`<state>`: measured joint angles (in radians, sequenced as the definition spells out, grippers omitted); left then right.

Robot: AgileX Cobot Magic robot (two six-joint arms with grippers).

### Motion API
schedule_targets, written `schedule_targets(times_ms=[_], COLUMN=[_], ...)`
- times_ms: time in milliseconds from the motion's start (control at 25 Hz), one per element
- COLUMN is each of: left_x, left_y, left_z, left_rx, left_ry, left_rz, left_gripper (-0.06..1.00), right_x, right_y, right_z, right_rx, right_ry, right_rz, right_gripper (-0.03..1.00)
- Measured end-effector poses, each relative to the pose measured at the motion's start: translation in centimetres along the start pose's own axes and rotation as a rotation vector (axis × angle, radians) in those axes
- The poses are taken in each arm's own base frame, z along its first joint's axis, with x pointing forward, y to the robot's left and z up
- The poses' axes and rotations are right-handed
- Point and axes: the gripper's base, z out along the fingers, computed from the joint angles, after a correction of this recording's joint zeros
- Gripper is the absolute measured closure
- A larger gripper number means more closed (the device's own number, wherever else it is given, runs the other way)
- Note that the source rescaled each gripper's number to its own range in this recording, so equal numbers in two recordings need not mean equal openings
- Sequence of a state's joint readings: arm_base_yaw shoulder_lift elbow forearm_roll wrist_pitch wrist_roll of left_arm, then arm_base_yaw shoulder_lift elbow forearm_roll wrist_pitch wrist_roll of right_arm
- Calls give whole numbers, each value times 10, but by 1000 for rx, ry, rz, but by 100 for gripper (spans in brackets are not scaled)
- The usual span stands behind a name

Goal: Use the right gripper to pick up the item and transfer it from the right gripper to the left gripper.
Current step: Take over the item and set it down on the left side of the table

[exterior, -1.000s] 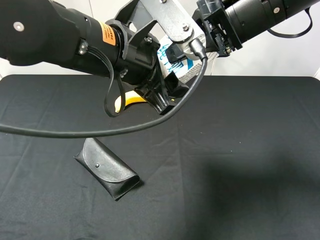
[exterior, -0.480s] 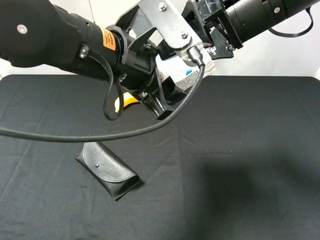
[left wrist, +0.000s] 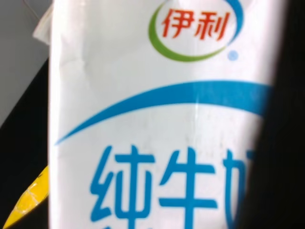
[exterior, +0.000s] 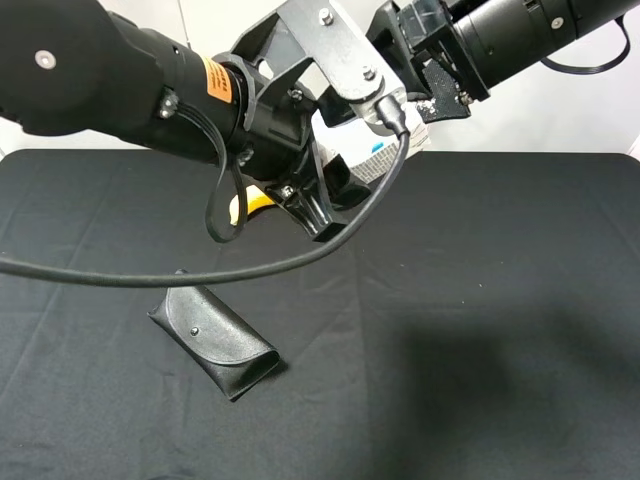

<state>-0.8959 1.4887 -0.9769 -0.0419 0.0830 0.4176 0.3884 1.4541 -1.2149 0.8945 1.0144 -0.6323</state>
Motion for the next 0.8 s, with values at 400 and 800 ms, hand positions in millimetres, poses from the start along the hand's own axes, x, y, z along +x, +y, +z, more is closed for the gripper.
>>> schedule_targets(times_ms=[400, 800], left_x=[0, 0], left_y=[0, 0], left_z=[0, 0], left_rx=[0, 0], left_ry=[0, 0], left_rz=[0, 0], left_gripper=[93, 94], right_x=[-5, -16], right_y=[-10, -9], right_z=[-18, -37], right_rx=[8, 36], right_ry=[-2, 6], right_rz=[34, 7], right_gripper=[-3, -3])
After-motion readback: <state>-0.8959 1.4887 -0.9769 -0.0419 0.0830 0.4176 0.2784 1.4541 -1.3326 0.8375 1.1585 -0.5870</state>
